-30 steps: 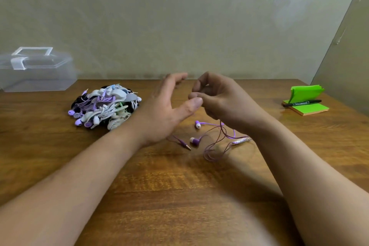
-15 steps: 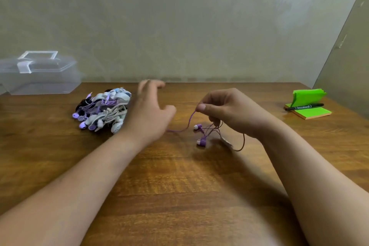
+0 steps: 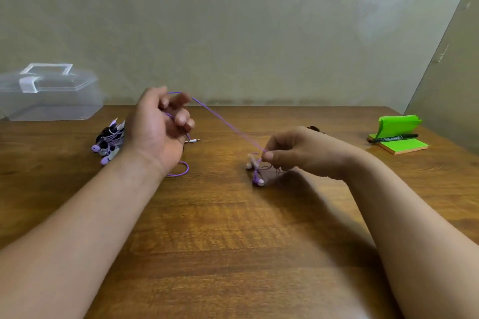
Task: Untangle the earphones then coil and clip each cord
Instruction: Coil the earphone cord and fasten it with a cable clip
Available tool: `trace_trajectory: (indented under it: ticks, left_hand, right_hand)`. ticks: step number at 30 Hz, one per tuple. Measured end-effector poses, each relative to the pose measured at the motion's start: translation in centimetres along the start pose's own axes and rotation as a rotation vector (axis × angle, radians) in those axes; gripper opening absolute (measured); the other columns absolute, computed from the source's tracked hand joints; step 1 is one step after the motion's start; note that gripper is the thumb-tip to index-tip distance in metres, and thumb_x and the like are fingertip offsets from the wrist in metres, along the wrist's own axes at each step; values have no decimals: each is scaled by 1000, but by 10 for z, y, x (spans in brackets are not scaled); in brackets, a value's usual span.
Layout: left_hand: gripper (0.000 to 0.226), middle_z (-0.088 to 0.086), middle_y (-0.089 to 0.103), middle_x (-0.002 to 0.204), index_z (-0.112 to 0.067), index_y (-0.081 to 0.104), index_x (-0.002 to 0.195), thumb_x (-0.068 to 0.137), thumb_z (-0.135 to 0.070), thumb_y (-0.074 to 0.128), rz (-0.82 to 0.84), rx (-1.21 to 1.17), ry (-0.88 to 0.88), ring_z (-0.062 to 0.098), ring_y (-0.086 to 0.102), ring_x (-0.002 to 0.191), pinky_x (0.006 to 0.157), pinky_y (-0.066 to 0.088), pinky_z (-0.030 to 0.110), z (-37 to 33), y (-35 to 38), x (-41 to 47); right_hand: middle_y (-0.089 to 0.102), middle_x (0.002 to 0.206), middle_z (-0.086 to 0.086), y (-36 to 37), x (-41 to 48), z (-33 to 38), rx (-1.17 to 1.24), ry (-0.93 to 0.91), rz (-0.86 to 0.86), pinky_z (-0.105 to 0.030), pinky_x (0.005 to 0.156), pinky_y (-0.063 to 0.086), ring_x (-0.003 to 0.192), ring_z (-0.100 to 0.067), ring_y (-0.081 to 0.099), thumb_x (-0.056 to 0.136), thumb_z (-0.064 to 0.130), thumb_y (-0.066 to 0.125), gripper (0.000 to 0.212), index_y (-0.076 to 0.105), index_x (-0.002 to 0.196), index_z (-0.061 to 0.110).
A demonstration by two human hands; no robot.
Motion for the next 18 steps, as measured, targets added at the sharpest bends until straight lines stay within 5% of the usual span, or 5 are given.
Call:
trace_trajectory:
  ticks: [4,10,12,15,18]
  left_hand:
    - [34,11,77,113,-21,32,72,105,-19,41,2,65,31,16,45,45,55,53,26,1,-7,-1]
    - [31,1,77,117,-17,39,72,100,-16,53,135,388,165,15,44,39,53,49,28,18,3,-11]
    - [37,-6,80,95,-18,42,66,101,-16,55,118,401,241,23,60,50,55,49,31,17,6,-13]
    - [40,3,77,79,-23,46,59,98,-18,55,47,399,380,47,62,121,53,53,33,11,7,-13]
    - [34,-12,78,106,-17,44,69,102,-14,49,34,424,497,34,72,108,64,57,37,9,4,-12]
  right_hand:
    - [75,83,5,1,3,-4,-111,69,-196,-38,73,55,78,-16,68,98,26,69,10,75,90,23]
    - [70,81,-22,1,1,20,526,-61,-403,-40,69,53,73,-28,69,104,12,49,17,59,100,-2]
    - [59,73,-17,-2,2,16,457,31,-478,-34,62,55,61,-19,63,104,15,52,20,58,96,-3]
    - [57,71,-7,-5,4,-1,186,197,-513,-30,53,46,59,-19,53,102,20,57,18,64,93,5]
    - [64,77,-1,-8,6,-16,-65,273,-535,-28,54,36,66,-17,55,101,25,61,17,71,95,13]
Point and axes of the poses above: each hand's wrist, its own x-axis towards the middle knuckle, its own y-axis out of the palm, z = x × y, the point moved 1 cm from there along x, towards the middle knuckle
